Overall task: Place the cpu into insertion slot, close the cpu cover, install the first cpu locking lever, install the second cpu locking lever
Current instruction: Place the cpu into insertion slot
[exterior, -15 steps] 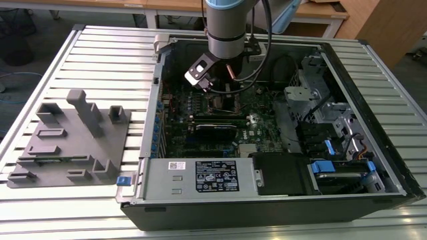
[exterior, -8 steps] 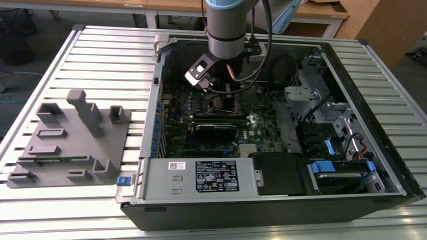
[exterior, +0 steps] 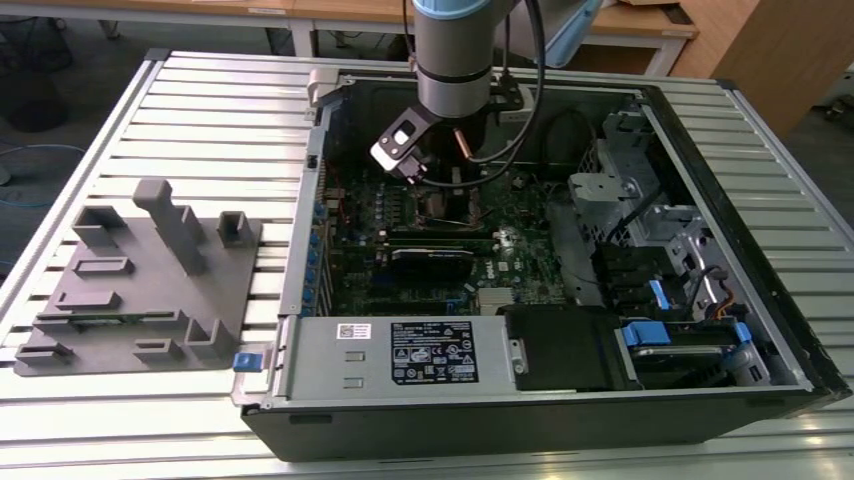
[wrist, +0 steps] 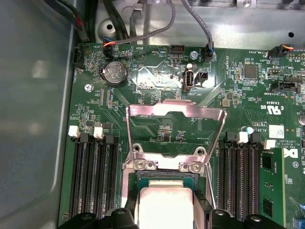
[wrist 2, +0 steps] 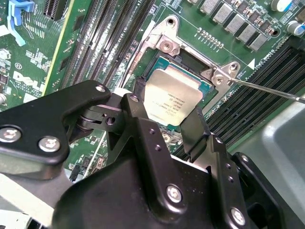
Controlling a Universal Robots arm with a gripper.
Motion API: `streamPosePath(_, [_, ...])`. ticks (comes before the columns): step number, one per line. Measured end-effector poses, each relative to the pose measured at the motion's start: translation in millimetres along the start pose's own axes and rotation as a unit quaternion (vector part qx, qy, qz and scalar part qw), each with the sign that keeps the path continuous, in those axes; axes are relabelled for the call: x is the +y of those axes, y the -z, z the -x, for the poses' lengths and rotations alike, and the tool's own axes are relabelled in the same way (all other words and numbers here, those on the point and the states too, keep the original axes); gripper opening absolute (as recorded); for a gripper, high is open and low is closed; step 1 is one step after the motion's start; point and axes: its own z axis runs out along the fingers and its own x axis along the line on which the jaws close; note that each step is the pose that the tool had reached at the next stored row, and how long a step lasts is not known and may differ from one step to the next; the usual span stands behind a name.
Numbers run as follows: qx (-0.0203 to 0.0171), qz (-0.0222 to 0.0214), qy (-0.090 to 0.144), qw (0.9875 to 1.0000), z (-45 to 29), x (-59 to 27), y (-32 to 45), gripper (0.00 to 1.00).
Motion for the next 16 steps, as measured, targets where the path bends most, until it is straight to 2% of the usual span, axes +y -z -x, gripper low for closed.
streamPosePath(12, [0.0001, 0.0000, 0.000, 1.0000, 0.0, 0.1, 0.0, 0.54])
streamPosePath(16, [0.0000, 0.0001, 0.000, 1.0000, 0.0, 0.4, 2.6, 0.54])
